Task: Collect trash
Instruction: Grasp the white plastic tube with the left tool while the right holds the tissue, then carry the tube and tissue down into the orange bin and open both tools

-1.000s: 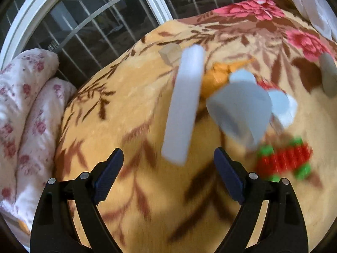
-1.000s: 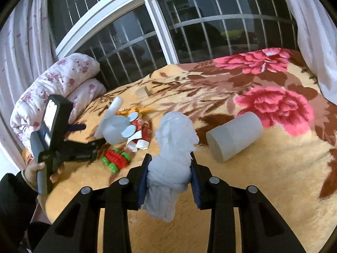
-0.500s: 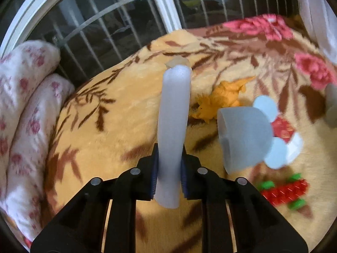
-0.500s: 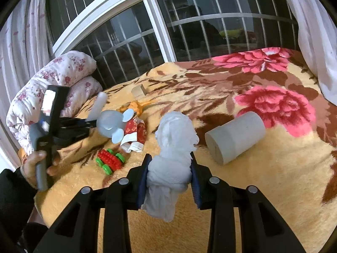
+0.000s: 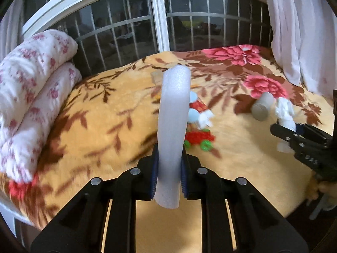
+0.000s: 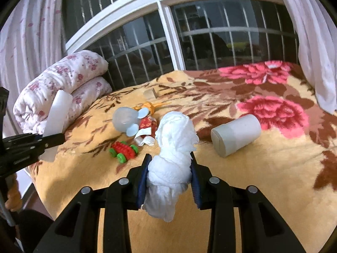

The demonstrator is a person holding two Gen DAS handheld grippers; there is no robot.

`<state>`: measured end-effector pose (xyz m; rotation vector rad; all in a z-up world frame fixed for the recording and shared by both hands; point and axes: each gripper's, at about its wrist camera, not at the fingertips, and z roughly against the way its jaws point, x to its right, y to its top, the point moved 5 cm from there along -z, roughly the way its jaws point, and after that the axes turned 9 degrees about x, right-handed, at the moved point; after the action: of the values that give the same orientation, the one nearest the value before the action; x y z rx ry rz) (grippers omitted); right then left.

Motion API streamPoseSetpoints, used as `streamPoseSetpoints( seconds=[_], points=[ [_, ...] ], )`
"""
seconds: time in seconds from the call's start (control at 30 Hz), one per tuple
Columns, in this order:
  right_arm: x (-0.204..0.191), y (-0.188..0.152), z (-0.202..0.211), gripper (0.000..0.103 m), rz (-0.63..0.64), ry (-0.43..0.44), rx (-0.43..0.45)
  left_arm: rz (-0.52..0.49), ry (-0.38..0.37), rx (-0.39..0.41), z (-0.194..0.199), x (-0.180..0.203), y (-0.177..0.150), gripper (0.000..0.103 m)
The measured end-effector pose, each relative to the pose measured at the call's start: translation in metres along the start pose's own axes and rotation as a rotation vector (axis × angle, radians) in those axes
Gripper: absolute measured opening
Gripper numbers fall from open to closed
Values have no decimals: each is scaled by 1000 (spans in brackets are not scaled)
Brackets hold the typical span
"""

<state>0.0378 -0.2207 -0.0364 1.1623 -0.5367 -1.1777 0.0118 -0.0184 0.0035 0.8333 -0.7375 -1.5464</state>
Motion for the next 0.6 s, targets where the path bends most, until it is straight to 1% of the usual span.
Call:
streamPoseSetpoints(
  seconds=[0.1,0.2,0.3,0.4,0.5,0.6],
  points=[
    [-4,-11,22,34,29,-16,29,10,12,-7,17,11,-16,17],
    [-9,-23,44,34,50,-23,48,39,10,-39,28,19,-36,17],
    [-16,-34,72,34,56,-14,62,75,-4,-69,38,26,-57,17],
    [-24,-46,105,34,40,6,60,87,-36,-74,54,35,-77,17],
    [-35,-60,133,34,42,34,49,55,-70,-74,72,51,-100,17],
    [-52,-80,158,34,87,67,11,-1,-111,-82,87,71,-127,17]
  ],
)
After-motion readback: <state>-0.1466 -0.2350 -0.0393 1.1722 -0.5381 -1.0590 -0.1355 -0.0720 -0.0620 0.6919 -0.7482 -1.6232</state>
